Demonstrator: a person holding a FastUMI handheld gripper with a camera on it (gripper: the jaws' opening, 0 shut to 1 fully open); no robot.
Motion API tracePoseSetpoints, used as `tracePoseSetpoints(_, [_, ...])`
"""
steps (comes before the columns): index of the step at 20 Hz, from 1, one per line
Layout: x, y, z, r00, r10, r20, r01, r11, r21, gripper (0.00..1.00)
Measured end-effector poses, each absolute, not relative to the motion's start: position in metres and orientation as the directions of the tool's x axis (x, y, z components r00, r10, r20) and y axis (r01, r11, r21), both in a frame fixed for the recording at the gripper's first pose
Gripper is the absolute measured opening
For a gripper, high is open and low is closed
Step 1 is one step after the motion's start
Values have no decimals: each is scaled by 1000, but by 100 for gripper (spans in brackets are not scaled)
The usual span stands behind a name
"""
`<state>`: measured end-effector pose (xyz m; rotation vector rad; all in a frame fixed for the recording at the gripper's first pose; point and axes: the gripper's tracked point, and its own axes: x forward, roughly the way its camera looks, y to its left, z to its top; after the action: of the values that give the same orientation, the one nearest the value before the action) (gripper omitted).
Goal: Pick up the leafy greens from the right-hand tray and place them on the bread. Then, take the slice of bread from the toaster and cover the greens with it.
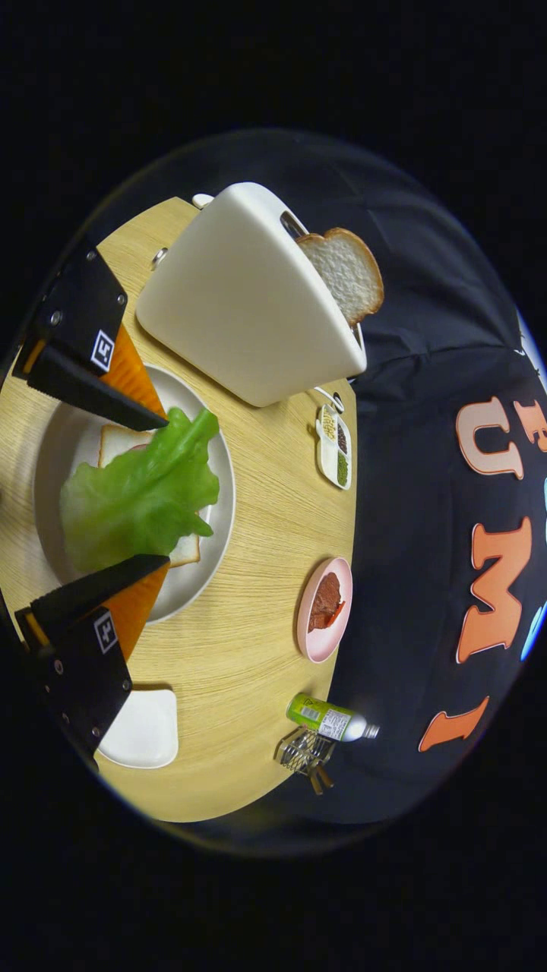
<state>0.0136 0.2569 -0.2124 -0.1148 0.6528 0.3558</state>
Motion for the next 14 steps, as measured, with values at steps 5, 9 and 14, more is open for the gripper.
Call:
tracePoseSetpoints(5, [19,260,-172,782,258,-568,-315,949,-1,98])
tracePoseSetpoints(9, [20,280,-126,816,253,-520,-319,947,-41,98])
tracePoseSetpoints(14, [19,317,-67,854,266,-447,-327,943,-63,98])
